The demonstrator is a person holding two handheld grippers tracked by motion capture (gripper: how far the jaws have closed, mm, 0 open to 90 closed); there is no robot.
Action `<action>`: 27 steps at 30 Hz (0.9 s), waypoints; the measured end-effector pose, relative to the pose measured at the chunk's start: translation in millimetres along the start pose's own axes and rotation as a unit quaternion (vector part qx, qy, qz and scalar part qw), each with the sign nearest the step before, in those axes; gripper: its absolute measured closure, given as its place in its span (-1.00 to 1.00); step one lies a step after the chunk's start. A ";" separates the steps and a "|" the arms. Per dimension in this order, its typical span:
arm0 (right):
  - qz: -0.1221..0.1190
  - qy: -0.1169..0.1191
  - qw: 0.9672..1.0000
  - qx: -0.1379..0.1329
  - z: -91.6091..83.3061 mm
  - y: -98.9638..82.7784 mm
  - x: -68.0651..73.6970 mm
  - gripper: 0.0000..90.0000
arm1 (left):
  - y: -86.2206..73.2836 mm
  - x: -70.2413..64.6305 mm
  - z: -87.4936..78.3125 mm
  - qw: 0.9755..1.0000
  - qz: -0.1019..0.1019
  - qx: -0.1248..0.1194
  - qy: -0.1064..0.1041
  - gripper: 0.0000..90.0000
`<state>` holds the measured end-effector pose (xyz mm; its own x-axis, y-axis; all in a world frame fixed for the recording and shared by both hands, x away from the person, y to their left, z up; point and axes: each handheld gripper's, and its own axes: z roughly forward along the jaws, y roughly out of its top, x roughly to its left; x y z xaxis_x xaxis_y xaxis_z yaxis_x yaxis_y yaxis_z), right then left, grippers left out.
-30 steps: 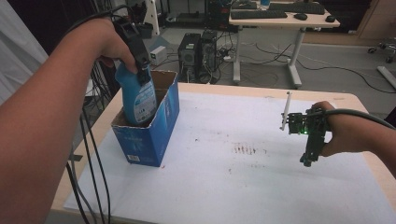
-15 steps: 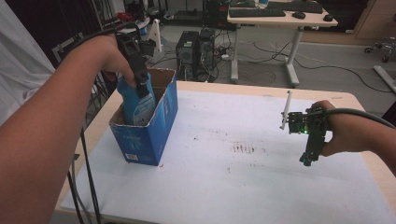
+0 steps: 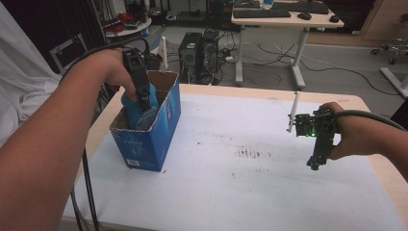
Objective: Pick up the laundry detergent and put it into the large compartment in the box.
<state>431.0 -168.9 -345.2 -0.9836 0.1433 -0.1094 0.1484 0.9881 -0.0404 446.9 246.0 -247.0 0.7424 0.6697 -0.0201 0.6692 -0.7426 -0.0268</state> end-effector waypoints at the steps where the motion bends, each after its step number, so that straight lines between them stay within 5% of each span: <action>1: 0.000 0.000 1.000 0.001 -0.1 0.1 0.1 -0.92 | 0.5 -0.3 2.7 1.000 0.000 0.000 -0.002 -0.14; 17: -0.003 -0.002 1.000 0.002 1.8 3.9 1.1 -0.92 | 2.4 -0.6 38.6 1.000 0.027 0.013 -0.007 -0.15; 27: -0.003 -0.001 1.000 0.004 1.8 4.9 2.1 -0.92 | -1.5 1.7 43.3 1.000 0.018 0.007 -0.011 -0.15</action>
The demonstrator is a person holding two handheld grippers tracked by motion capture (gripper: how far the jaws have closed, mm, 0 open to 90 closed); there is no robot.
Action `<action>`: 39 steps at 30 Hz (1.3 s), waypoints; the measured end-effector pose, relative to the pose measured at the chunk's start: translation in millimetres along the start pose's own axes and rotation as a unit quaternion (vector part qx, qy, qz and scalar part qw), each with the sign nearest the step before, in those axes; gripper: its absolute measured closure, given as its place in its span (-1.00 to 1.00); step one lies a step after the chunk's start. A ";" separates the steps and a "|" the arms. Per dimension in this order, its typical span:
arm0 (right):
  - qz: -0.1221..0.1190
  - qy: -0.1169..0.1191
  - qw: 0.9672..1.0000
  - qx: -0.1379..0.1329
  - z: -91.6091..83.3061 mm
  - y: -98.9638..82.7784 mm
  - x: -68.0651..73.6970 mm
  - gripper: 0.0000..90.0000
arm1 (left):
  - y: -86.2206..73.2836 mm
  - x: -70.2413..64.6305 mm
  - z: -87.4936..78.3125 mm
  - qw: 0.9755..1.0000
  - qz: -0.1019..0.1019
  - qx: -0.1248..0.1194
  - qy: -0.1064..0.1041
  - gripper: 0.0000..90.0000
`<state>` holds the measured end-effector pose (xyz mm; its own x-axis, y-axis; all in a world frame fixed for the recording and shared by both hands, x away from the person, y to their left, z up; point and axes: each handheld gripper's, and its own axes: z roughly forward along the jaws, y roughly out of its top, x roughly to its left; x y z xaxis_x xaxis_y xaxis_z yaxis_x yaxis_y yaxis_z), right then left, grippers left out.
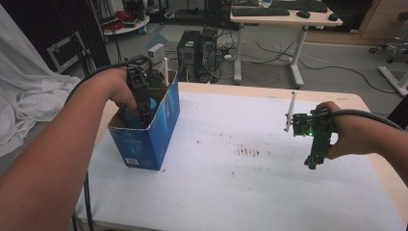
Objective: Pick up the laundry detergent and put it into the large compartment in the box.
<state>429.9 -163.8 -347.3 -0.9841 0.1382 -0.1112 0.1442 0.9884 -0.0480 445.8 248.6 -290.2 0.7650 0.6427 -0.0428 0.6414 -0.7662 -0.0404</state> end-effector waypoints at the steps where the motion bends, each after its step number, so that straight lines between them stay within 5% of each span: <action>1: 0.002 0.000 1.000 0.001 -0.3 0.0 0.3 -0.92 | 0.0 0.3 0.6 1.000 -0.001 0.000 0.000 -0.15; 24: 0.000 -0.002 1.000 0.002 -1.6 -1.5 0.6 -0.92 | 2.3 -0.3 0.9 1.000 -0.009 0.008 0.001 -0.29; 39: 0.001 -0.003 1.000 -0.001 -0.6 0.2 1.2 -0.92 | 0.7 -3.4 -14.9 1.000 -0.018 0.006 0.006 -0.35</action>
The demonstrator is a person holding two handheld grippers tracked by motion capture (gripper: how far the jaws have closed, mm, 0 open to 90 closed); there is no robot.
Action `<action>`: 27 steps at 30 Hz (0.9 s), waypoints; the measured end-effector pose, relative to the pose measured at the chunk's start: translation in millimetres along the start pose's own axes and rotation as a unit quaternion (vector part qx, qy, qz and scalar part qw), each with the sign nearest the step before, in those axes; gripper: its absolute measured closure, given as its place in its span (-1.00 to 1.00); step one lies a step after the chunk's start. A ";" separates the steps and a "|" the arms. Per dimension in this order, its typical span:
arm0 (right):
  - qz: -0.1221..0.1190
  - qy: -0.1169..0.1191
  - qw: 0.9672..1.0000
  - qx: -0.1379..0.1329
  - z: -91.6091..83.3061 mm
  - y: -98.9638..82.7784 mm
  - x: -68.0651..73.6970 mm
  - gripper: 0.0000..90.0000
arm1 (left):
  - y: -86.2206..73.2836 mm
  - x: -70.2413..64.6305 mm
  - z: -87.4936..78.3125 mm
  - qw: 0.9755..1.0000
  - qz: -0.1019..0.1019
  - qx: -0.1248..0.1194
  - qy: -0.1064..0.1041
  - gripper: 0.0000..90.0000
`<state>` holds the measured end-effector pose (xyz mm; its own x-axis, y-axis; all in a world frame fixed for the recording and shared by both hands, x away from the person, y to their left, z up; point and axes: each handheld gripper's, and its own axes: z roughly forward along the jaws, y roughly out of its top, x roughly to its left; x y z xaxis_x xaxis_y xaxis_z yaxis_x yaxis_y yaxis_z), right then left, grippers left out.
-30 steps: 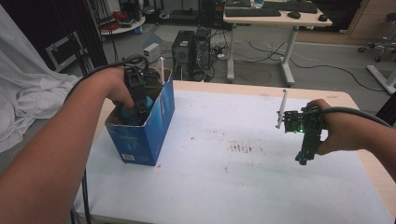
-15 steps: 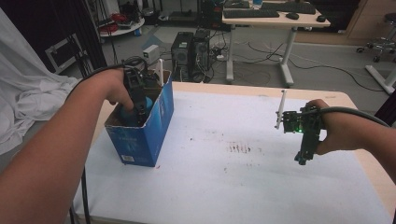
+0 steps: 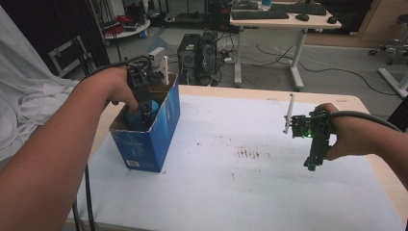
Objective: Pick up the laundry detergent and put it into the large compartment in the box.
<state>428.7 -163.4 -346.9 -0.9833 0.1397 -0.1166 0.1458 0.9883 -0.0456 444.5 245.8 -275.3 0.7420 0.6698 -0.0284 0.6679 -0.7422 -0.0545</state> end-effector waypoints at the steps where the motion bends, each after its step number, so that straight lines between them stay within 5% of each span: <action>1: -0.002 0.000 1.000 -0.001 0.0 0.1 -0.4 -0.92 | 0.2 -1.1 -1.8 1.000 -0.003 -0.002 0.001 -0.36; 27: -0.002 -0.002 1.000 -0.005 -3.9 -1.8 -0.1 -0.92 | -2.4 -16.9 -68.6 0.999 0.000 -0.040 0.013 -0.56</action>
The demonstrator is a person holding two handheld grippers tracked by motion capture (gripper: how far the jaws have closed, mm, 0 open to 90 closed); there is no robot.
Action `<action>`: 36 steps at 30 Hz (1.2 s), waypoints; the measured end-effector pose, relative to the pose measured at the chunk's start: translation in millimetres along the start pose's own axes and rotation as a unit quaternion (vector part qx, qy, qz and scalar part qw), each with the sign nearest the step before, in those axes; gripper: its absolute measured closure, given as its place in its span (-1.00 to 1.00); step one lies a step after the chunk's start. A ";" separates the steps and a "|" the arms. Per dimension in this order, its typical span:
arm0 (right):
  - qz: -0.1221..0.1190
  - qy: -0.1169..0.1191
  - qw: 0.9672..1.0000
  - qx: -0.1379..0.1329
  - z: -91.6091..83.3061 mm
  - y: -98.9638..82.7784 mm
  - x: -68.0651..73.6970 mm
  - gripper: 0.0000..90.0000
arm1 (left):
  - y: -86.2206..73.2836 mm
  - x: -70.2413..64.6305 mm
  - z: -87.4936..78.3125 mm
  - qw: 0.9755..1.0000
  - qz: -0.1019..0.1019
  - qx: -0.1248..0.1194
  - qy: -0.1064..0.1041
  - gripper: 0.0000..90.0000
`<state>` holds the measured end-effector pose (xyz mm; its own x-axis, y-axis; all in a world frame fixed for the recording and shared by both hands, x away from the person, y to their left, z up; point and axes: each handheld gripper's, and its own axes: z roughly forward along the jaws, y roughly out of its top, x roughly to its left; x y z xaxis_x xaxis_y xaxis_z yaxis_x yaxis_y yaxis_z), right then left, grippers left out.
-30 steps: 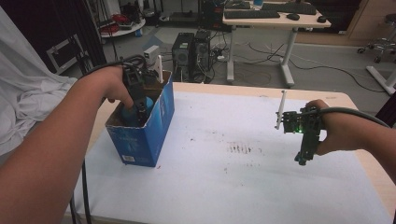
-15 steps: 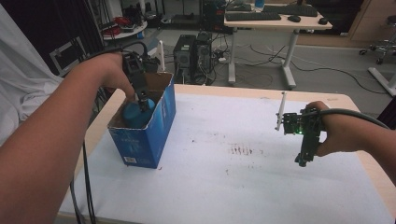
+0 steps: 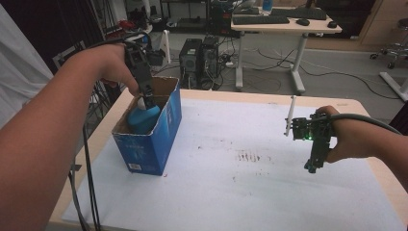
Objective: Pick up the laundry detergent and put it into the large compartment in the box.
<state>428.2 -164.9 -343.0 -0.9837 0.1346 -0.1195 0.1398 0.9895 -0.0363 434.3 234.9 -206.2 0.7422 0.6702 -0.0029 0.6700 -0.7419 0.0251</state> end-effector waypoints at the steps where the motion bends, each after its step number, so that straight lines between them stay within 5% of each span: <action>1: 0.000 0.000 1.000 -0.001 -0.4 0.0 0.1 -0.92 | -0.1 -0.6 -2.0 1.000 0.001 -0.001 0.001 -0.57; 9: 0.000 0.001 1.000 -0.002 -2.4 1.7 0.6 -0.92 | 1.2 -9.4 -16.1 1.000 0.005 -0.013 0.004 -0.69; 23: 0.000 0.002 1.000 -0.005 -5.4 3.1 0.8 -0.92 | 16.6 -32.7 -26.6 0.997 0.072 -0.017 -0.019 -0.89; 31: -0.003 0.003 1.000 -0.006 -9.8 4.3 -0.4 -0.92 | 27.4 -45.6 -20.3 0.992 0.127 -0.003 -0.027 -0.96; 36: -0.006 0.006 1.000 -0.006 -12.6 6.9 -0.1 -0.92 | 36.0 -53.2 -12.7 0.985 0.171 -0.003 -0.029 -0.96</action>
<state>427.8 -157.5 -330.7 -0.9866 0.1225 -0.1080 0.1259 0.9917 -0.0248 418.7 172.8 -192.4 0.9245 0.3779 -0.0494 0.3799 -0.9241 0.0405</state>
